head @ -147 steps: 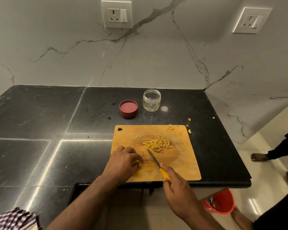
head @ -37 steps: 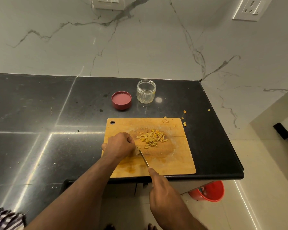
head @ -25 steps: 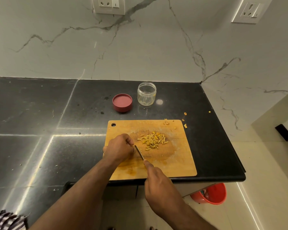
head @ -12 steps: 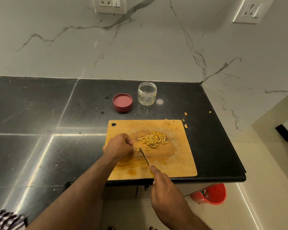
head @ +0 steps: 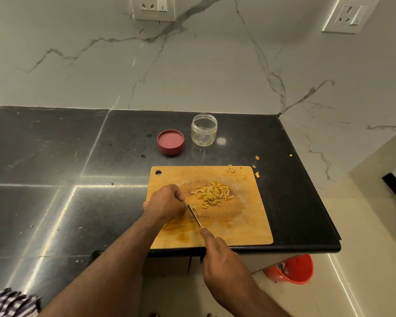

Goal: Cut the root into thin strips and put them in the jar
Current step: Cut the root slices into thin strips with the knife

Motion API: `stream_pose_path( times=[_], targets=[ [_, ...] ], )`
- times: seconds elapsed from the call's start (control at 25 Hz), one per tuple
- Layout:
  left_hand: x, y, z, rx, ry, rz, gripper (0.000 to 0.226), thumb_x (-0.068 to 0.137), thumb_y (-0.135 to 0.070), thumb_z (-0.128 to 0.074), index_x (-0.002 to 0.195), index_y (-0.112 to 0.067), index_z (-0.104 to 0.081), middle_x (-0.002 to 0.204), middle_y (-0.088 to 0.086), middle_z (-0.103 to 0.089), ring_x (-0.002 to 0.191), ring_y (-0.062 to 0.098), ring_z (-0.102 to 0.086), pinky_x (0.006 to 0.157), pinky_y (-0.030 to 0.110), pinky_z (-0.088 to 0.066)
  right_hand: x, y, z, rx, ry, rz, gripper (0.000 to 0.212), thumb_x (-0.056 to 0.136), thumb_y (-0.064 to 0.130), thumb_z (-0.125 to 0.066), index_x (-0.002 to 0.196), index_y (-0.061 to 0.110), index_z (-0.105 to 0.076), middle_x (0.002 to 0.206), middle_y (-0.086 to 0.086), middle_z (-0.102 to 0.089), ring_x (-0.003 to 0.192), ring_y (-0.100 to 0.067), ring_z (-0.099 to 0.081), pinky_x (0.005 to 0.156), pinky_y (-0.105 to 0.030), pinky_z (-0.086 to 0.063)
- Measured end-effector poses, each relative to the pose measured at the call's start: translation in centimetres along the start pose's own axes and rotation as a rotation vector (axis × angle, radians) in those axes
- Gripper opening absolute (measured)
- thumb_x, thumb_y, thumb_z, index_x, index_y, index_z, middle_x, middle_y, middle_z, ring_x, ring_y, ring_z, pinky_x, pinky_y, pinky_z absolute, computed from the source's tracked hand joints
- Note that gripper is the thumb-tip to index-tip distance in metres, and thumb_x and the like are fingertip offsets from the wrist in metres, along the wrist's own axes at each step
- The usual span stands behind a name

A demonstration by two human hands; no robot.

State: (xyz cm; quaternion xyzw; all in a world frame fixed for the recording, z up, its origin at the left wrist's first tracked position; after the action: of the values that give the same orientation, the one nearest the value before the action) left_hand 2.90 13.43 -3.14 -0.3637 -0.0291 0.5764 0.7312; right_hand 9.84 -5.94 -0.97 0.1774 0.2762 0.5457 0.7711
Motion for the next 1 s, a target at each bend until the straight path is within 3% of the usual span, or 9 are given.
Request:
stream_pose_path(
  times=[0.16, 0.4, 0.52, 0.72, 0.88, 1.0],
  targets=[
    [-0.1, 0.0, -0.1, 0.005, 0.012, -0.001, 0.012, 0.084, -0.022, -0.074, 0.084, -0.028, -0.063, 0.084, -0.010, -0.066, 0.086, 0.014, -0.061, 0.091, 0.045, -0.051, -1.5, -1.1, 0.1, 0.008, -0.017, 0.006, 0.055, 0.103, 0.027, -0.029, 0.153, 0.040, -0.010, 0.124, 0.010, -0.043, 0.080, -0.012, -0.049, 0.075, -0.031, -0.046],
    [-0.3, -0.2, 0.8, -0.097, 0.060, -0.046, 0.016, 0.094, -0.013, -0.061, 0.089, -0.027, -0.069, 0.091, -0.005, -0.068, 0.087, 0.015, -0.064, 0.080, 0.041, -0.060, -1.2, -1.3, 1.3, 0.076, -0.065, 0.032, 0.054, 0.104, 0.029, -0.032, 0.153, 0.041, -0.013, 0.127, 0.015, -0.042, 0.098, -0.011, -0.053, 0.083, -0.027, -0.047],
    [-0.8, -0.2, 1.4, -0.160, 0.047, -0.076, 0.017, 0.097, -0.011, -0.058, 0.093, -0.024, -0.069, 0.094, -0.004, -0.067, 0.088, 0.013, -0.063, 0.067, 0.030, -0.055, -1.2, -1.1, 0.7, 0.057, -0.005, 0.057, 0.053, 0.104, 0.031, -0.032, 0.151, 0.044, -0.013, 0.129, 0.014, -0.042, 0.099, -0.012, -0.054, 0.085, -0.032, -0.049],
    [-1.4, 1.0, 2.0, -0.180, 0.016, -0.108, 0.017, 0.095, -0.009, -0.059, 0.092, -0.023, -0.069, 0.089, -0.001, -0.069, 0.080, 0.016, -0.064, 0.065, 0.032, -0.052, -1.0, -4.2, 3.2, 0.055, -0.141, -0.040, 0.054, 0.104, 0.025, -0.035, 0.153, 0.038, -0.017, 0.128, 0.012, -0.045, 0.104, -0.012, -0.054, 0.087, -0.026, -0.046],
    [-1.4, 1.4, 2.8, -0.148, -0.017, -0.108, 0.020, 0.093, -0.008, -0.059, 0.090, -0.024, -0.070, 0.083, -0.002, -0.069, 0.076, 0.017, -0.065, 0.062, 0.032, -0.053, -1.2, -2.6, 2.0, 0.068, -0.029, 0.045, 0.052, 0.103, 0.030, -0.035, 0.152, 0.042, -0.019, 0.134, 0.015, -0.044, 0.112, -0.008, -0.051, 0.094, -0.027, -0.045],
    [-1.4, 2.3, 3.6, -0.179, -0.036, -0.085, 0.022, 0.092, -0.006, -0.060, 0.087, -0.024, -0.071, 0.079, -0.001, -0.068, 0.066, 0.016, -0.060, 0.055, 0.029, -0.047, -0.9, -3.6, 2.7, 0.077, -0.076, -0.009, 0.051, 0.104, 0.028, -0.036, 0.152, 0.040, -0.021, 0.131, 0.012, -0.046, 0.108, -0.007, -0.051, 0.091, -0.027, -0.046]
  ],
)
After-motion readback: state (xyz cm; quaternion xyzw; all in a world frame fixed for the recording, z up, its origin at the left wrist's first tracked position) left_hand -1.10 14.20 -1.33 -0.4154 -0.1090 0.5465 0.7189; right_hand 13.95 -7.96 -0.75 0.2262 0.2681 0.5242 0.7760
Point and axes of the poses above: each hand's wrist, its own x-axis towards the middle knuckle, its own z-axis out of the back of the hand, y = z × x, the point moved 9 cm from there along x, towards the middle knuckle
